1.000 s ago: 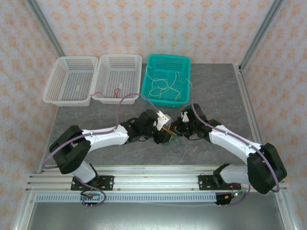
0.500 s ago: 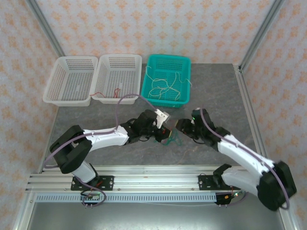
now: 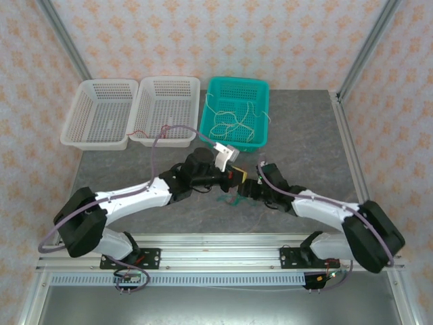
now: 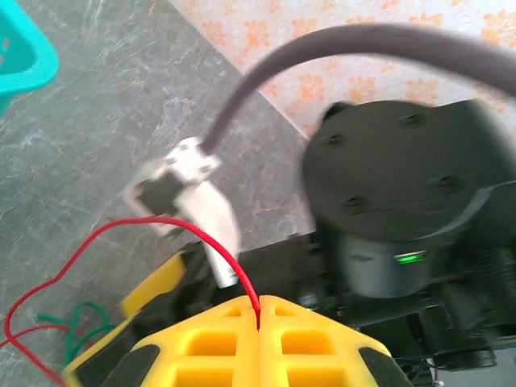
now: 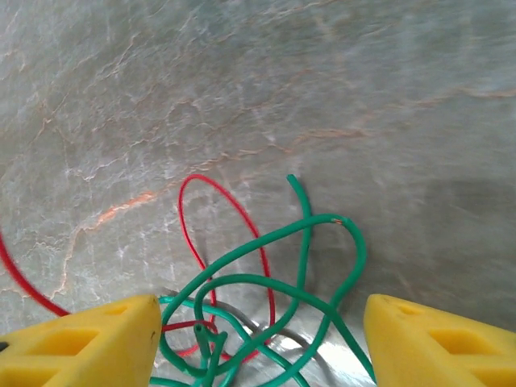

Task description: Untangle the cables

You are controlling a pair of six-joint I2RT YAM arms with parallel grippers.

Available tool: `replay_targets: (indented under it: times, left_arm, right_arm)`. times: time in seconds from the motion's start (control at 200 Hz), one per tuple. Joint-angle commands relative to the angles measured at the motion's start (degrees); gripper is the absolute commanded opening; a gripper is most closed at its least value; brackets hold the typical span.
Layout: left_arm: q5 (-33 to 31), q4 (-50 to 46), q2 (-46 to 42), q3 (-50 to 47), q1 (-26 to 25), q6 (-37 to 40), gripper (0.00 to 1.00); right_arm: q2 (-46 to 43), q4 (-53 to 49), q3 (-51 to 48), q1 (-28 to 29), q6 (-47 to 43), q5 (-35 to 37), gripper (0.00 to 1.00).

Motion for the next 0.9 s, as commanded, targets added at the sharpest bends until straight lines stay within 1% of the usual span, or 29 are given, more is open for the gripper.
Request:
replay_targets:
  times: [0.0, 0.025, 0.05, 0.055, 0.06, 0.1, 0.12, 0.145, 0.24, 0.31, 0.375, 0.41, 0.45, 0.55, 0.631, 0.721, 0.896]
  left_arm:
    - [-1.0, -1.6, -3.2, 0.5, -0.5, -0.7, 0.0]
    - [-1.7, -1.6, -4.0, 0.5, -0.5, -0.9, 0.0]
    - [-2.4, -1.8, -5.0, 0.6, -0.5, -1.0, 0.0]
    - [-2.5, -1.8, -5.3, 0.7, -0.5, -1.1, 0.0]
    - [-2.7, -1.8, -5.5, 0.6, -0.5, -1.1, 0.0]
    - [-4.2, -2.7, -7.4, 1.1, -0.4, -1.0, 0.0]
    - [-4.9, -3.1, -8.5, 1.3, -0.4, -0.8, 0.0]
    - [-6.0, -3.8, -9.9, 1.6, -0.3, -0.5, 0.0]
    - [-11.8, -8.3, -15.7, 3.8, 1.3, 0.2, 0.0]
    - [-18.6, -15.7, -18.8, 7.1, 3.5, 0.3, 0.0]
    - [-23.9, -22.9, -21.0, 10.9, 7.7, -0.9, 0.0]
    - [-25.4, -25.7, -22.2, 12.2, 10.4, -2.2, 0.0]
    - [-25.6, -27.5, -23.6, 13.2, 14.5, -3.8, 0.0]
    - [-23.9, -29.1, -27.2, 13.9, 23.4, -5.9, 0.0]
    - [-20.9, -30.5, -28.3, 14.8, 28.2, -6.2, 0.0]
    - [-19.6, -33.2, -28.1, 16.5, 30.1, -6.3, 0.0]
    - [-23.3, -38.6, -30.4, 20.5, 33.9, -2.9, 0.0]
  right_arm:
    - [3.9, 4.3, 2.6, 1.1, -1.9, -0.1, 0.62]
    - [5.2, 3.4, 3.1, 1.2, -1.8, 1.0, 0.56]
    - [6.4, 1.8, 3.8, 1.2, -1.4, 2.3, 0.47]
    - [6.7, 1.5, 3.9, 1.2, -1.3, 2.6, 0.47]
    - [6.9, 1.1, 4.1, 1.2, -1.2, 2.9, 0.44]
    - [8.8, -2.1, 5.5, 1.2, -0.2, 5.4, 0.32]
    - [9.7, -3.7, 6.3, 1.2, 0.3, 6.4, 0.28]
    - [10.7, -5.5, 7.2, 1.2, 0.7, 7.4, 0.24]
    - [14.2, -9.3, 9.1, 1.1, 1.4, 8.8, 0.23]
    - [15.7, -10.1, 9.4, 1.2, 2.4, 9.8, 0.2]
    - [16.4, -10.9, 9.5, 1.1, 3.1, 11.2, 0.18]
    - [16.8, -11.6, 9.6, 1.1, 3.6, 12.0, 0.16]
    - [17.1, -12.6, 9.9, 1.2, 4.1, 12.9, 0.15]
    - [17.6, -14.3, 10.3, 1.1, 4.3, 14.1, 0.15]
    - [17.7, -14.5, 10.0, 1.1, 4.5, 14.7, 0.15]
    - [17.9, -14.6, 9.7, 1.0, 4.8, 14.9, 0.14]
    - [17.3, -16.1, 8.7, 0.5, 5.8, 16.8, 0.14]
